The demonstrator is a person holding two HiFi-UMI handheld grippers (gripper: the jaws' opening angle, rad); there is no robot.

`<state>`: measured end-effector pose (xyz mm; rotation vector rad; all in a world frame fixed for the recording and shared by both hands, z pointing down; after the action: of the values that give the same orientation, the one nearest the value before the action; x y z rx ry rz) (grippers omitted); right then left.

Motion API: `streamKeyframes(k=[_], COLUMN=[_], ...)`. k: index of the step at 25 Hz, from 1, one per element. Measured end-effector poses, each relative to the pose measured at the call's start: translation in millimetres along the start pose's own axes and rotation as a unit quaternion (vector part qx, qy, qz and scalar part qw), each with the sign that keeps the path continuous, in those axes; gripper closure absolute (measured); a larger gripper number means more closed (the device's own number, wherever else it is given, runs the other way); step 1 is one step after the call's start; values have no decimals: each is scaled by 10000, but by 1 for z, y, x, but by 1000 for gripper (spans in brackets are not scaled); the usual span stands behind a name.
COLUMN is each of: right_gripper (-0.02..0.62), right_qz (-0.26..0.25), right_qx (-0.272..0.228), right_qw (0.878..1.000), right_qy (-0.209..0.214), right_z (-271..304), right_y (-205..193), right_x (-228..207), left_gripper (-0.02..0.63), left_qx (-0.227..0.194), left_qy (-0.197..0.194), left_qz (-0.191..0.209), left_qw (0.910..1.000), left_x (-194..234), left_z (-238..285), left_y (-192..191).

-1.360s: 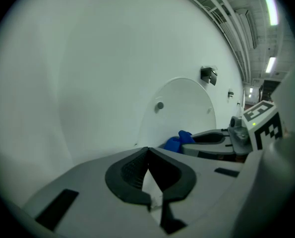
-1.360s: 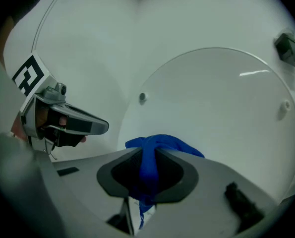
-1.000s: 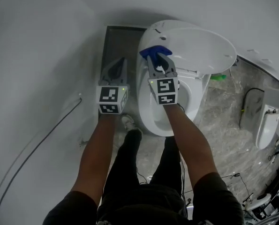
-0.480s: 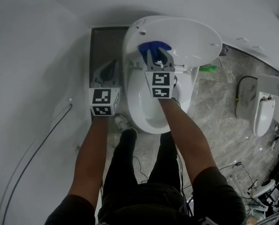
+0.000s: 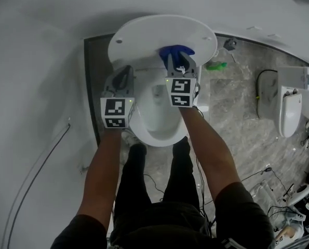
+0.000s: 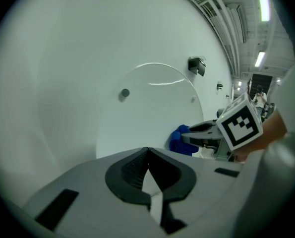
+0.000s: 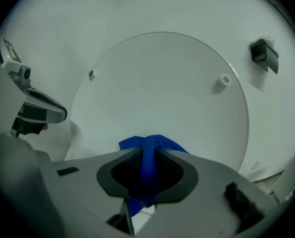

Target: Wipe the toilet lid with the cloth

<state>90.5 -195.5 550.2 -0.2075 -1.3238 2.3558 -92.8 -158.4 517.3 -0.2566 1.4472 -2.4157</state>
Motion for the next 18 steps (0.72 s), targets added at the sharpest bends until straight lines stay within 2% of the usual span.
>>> streamKeyframes(k=[4, 8, 11, 13, 18], right_gripper=[520, 520, 520, 520, 520], right_qz=[81, -76, -199, -87, -297], right_qx=[83, 126, 105, 16, 1], right_qw=[9996, 9995, 9995, 10000, 9940], right_qy=[-268, -288, -229, -39, 1049], right_z=[-17, -32, -38, -38, -17], right_y=[-18, -27, -28, -27, -29], right_x=[-37, -60, -62, -55, 12], left_gripper=[595, 595, 595, 595, 595], left_qx=[8, -49, -54, 3, 77], left_qy=[-206, -273, -285, -243, 29], left_qz=[156, 279, 213, 64, -258], left_qw=[9997, 9992, 9994, 9997, 9996], left_x=[-34, -58, -63, -57, -25], left_z=[12, 13, 12, 11, -6], left_y=[3, 11, 11, 6, -12])
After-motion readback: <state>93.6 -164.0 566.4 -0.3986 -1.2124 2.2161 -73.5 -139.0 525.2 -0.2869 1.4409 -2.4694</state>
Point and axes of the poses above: the fingertips, and each gripper's own axes: z forward along the fingers, x to its left, y out of its top, the point moved 5 cm from there along -z, backward along the fingers, and after that the axes turned 10 degrees about y, right-handed, at the moved point
